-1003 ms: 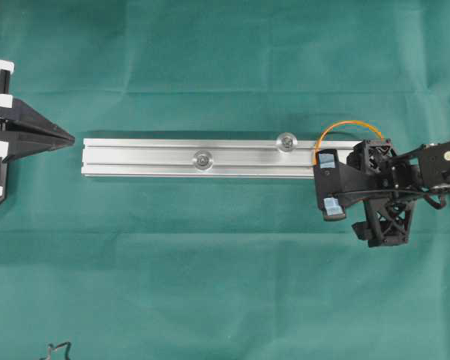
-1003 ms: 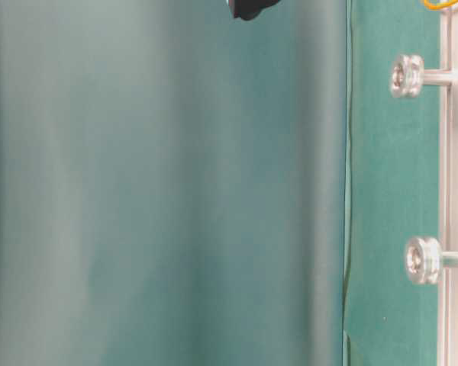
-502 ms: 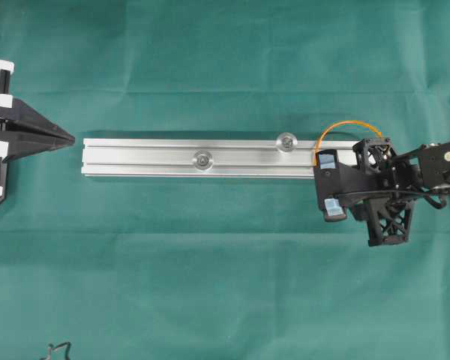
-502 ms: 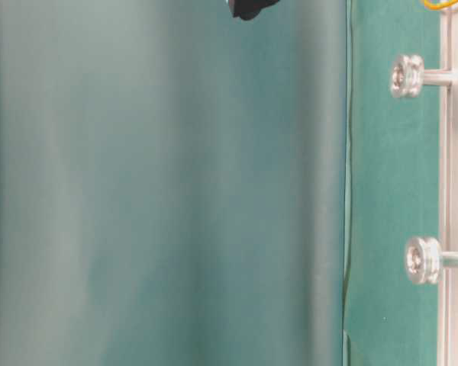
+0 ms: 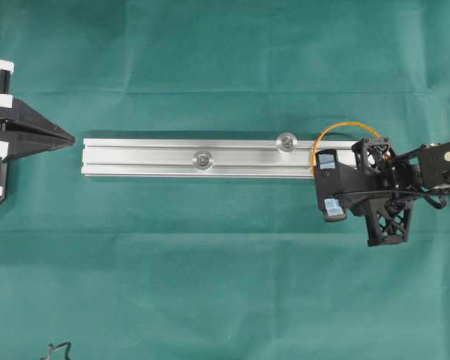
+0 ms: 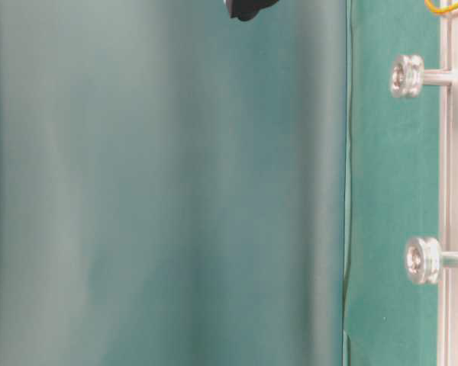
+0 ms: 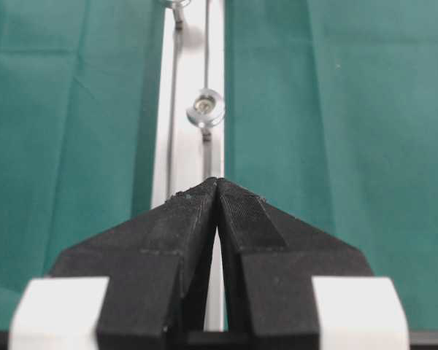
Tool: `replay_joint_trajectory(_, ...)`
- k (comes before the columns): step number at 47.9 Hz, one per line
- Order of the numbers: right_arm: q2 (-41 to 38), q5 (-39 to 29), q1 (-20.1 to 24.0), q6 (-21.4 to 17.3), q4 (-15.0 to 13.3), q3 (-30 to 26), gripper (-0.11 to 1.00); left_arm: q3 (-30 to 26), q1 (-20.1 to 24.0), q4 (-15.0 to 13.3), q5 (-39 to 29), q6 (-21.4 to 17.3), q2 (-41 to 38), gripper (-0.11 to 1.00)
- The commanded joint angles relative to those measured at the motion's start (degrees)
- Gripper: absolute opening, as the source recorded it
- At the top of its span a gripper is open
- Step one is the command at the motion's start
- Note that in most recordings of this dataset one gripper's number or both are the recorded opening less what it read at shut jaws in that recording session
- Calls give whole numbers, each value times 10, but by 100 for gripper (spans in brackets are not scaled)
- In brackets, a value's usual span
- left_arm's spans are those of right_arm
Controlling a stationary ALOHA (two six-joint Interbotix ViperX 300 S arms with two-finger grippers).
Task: Hook the rubber onto the shaft.
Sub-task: 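Close the right gripper on the orange band and lift it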
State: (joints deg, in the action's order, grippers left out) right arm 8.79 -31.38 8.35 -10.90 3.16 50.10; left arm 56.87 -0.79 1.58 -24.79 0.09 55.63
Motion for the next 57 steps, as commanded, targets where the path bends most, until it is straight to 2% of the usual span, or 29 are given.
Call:
replay_joint_trajectory(1, 5, 3, 2, 1, -1, -6, 7, -17, -1, 2, 4, 0, -4, 0)
replay_joint_trajectory(13, 38, -6, 2, 1, -1, -11, 7, -18, -1, 2, 4, 0, -4, 0)
replay_joint_trajectory(24, 83, -66, 2, 1, -3, -30, 7, -17, -1, 2, 3, -1, -4, 0)
replay_joint_trajectory(46, 137, -225, -3, 1, -64, -122, 7, -17, -1, 2, 3, -1, -4, 0)
replay_joint_trajectory(57, 142, -266, -3, 1, -73, -158, 7, -17, -1, 2, 4, -1, -4, 0)
